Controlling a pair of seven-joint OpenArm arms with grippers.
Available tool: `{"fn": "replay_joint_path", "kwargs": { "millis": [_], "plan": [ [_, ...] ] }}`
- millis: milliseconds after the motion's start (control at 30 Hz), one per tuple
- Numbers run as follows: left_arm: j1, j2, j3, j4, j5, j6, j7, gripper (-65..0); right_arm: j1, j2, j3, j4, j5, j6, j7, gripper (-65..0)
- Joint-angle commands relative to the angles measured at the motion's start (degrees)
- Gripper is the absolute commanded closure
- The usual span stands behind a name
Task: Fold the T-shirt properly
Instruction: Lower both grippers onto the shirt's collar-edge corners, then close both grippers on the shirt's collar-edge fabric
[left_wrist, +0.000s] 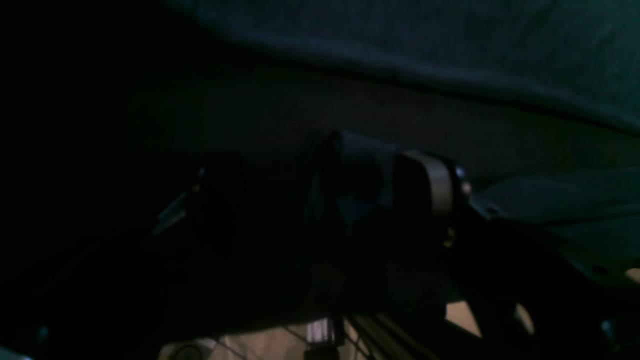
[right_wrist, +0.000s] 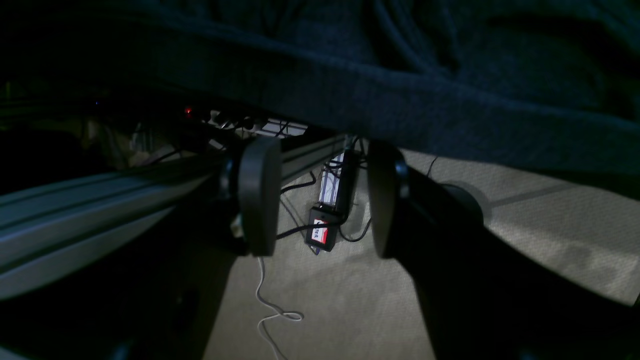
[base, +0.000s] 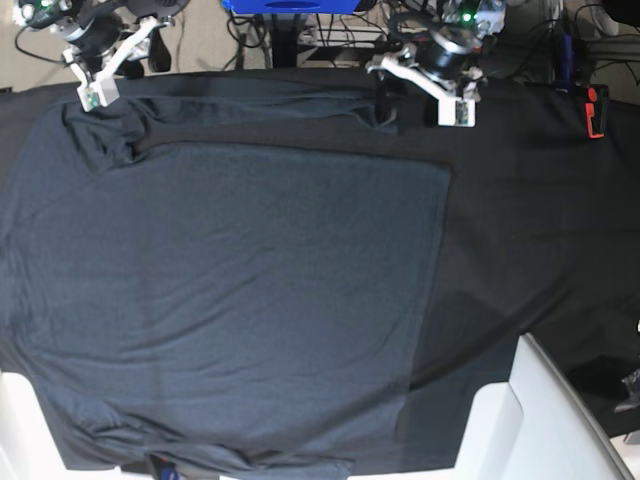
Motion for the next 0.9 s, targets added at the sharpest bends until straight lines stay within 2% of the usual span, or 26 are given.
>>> {"fn": "replay_joint_path", "kwargs": {
  "millis": [0,233,333,400,467,567,600,667,800,867],
  "plan": [
    [0.52,-0.09,0.15,0.34,-0.08,-0.49,-0.40,-43.3,-0.30,0.47,0.35,0.78,0.64,0.47,0.71,-25.8],
    [-1.42,-0.18,4.90,-1.86,-0.08,-0.49,-0.22,-43.3,0.05,0.47,0.53,0.69,0.64,0.47,0.88,-25.8],
    [-1.51,-0.09,5.16,-1.94,-0.08,-0.49,-0.22,-42.8,0.49,0.47,2.99,0.78,0.64,0.47,0.88,-25.8],
    [-1.51,-0.09,5.16,-1.94,-0.08,-0.49,-0.22,-36.0,1.02,0.12,6.68,0.34,0.64,0.47,0.97,-25.8],
    [-1.95,-0.09,5.07,-1.94,-0.08,-0.49,-0.22,-24.8,2.07,-0.58,10.20,0.34,0.64,0.47,0.97,-25.8],
    [-2.56,-0.09,5.07,-2.38,-0.08,-0.49,-0.22,-4.3,5.15,-2.52,17.94,0.34,0.64,0.47,0.62,-26.1],
    [-2.82,-0.09,5.16,-2.47,-0.08,-0.49,-0.22,0.0,6.29,-2.69,20.05,0.25,0.64,0.47,0.53,-26.1],
    [-3.26,-0.09,5.43,-2.82,-0.08,-0.49,-0.13,0.0,9.19,-2.69,24.53,-0.28,0.64,0.47,-1.05,-26.4],
    [-3.26,-0.09,5.25,-2.73,-0.08,-0.49,-0.13,0.0,15.96,-0.41,31.04,-3.44,0.64,0.47,-9.84,-26.7],
    [-3.26,-0.09,5.16,-2.73,-0.08,-0.49,-0.13,0.0,19.65,0.82,34.38,-6.17,0.64,0.47,-13.71,-30.0]
  ]
}}
